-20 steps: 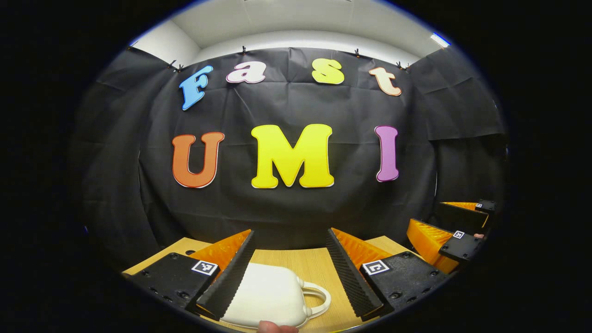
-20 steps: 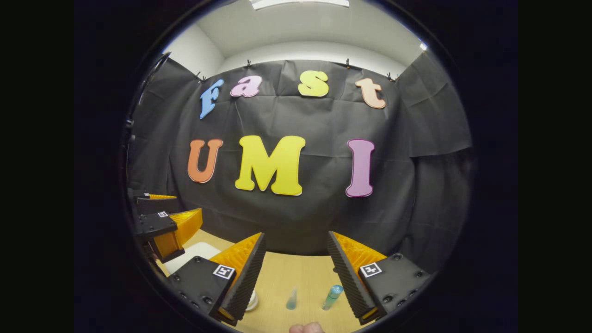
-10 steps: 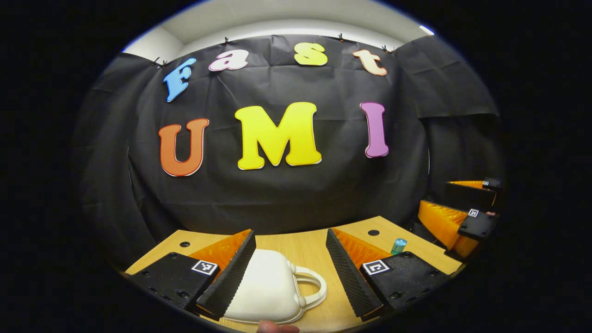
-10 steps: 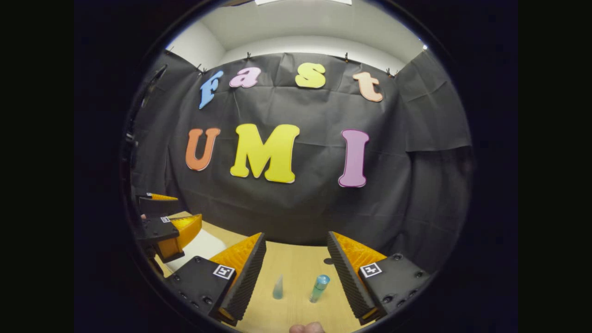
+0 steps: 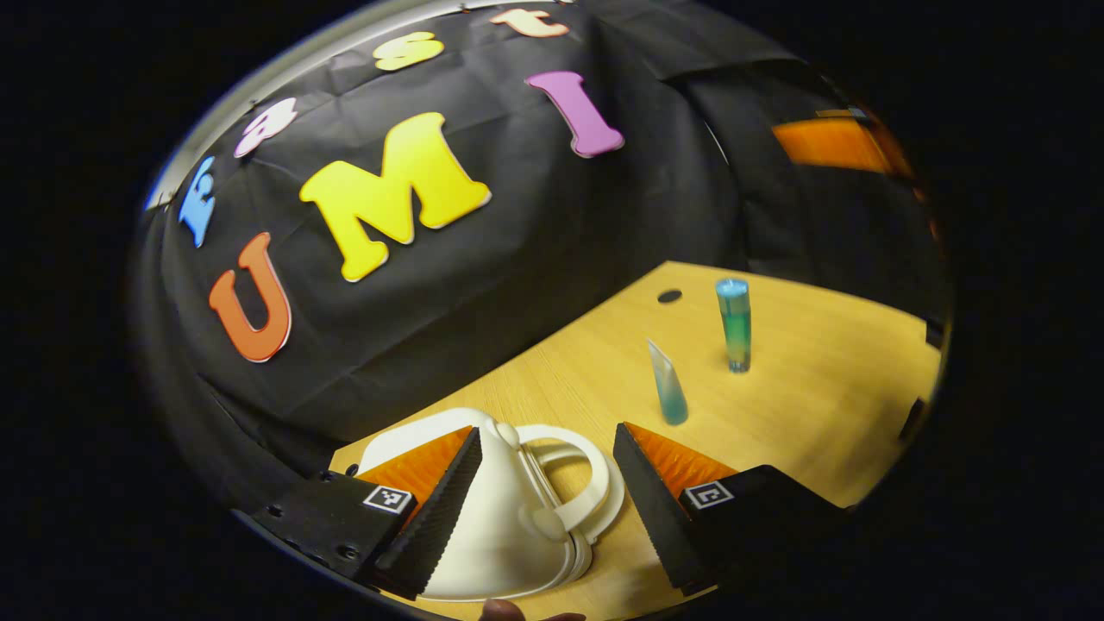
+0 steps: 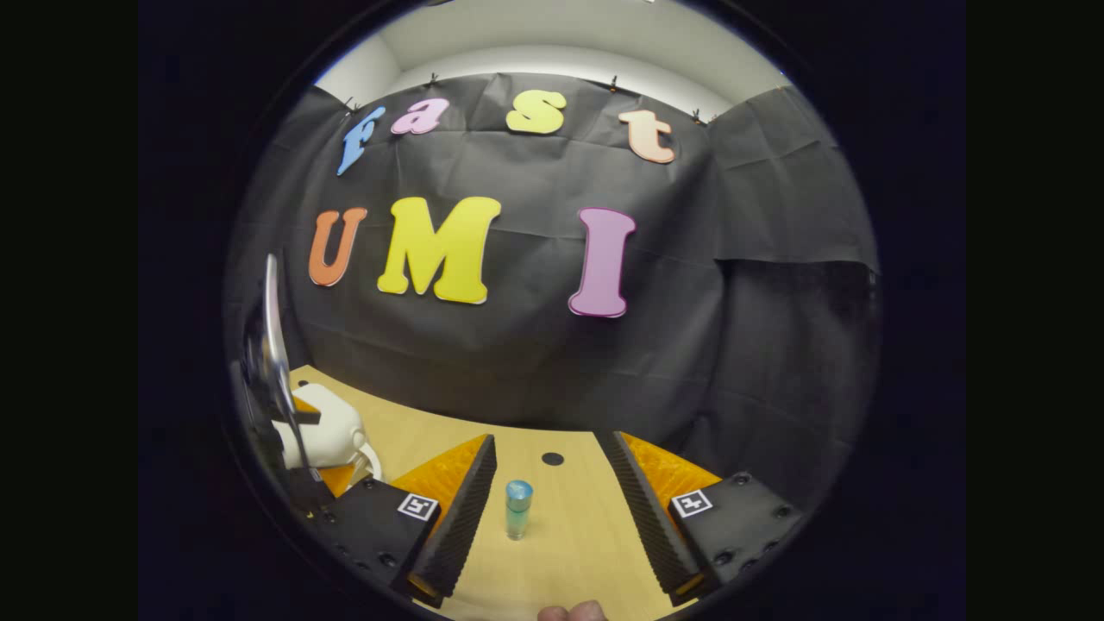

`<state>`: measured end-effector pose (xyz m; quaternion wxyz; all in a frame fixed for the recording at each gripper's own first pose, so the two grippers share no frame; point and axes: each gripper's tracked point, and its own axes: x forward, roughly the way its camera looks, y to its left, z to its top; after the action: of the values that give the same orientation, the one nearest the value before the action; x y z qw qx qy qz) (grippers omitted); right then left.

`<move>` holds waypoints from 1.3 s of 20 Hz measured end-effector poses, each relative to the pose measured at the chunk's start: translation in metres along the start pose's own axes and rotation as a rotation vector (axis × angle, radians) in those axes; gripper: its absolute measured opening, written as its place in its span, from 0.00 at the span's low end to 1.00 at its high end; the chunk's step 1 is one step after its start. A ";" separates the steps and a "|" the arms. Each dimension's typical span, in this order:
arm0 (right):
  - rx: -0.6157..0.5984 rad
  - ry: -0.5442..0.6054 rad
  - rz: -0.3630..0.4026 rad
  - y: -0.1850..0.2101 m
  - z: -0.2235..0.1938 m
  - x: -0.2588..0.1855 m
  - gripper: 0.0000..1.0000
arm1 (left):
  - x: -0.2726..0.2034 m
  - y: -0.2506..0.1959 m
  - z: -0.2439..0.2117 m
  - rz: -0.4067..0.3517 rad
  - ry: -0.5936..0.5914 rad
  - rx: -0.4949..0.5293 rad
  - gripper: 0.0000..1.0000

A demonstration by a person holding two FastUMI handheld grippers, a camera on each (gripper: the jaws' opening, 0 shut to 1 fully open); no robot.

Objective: First open the suitcase, pack the skin care products into it, and then close the suitcase.

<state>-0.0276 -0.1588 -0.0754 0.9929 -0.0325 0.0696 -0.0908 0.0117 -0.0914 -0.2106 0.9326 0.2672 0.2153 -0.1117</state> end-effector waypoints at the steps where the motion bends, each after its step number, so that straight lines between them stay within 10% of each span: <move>1: -0.001 0.001 -0.015 -0.006 -0.001 0.000 0.80 | 0.005 -0.006 -0.012 -0.016 0.048 0.039 0.98; 9: 0.049 0.040 -0.052 -0.034 -0.020 0.000 0.79 | 0.038 -0.017 -0.056 -0.016 0.236 0.314 0.95; 26: 0.051 0.041 -0.044 -0.033 -0.024 -0.009 0.77 | 0.047 -0.014 -0.049 -0.001 0.289 0.311 0.15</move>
<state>-0.0455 -0.1911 -0.0950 0.9896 -0.0069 0.0867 -0.1147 0.0318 -0.0808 -0.2761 0.8395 0.4212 0.3270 -0.1045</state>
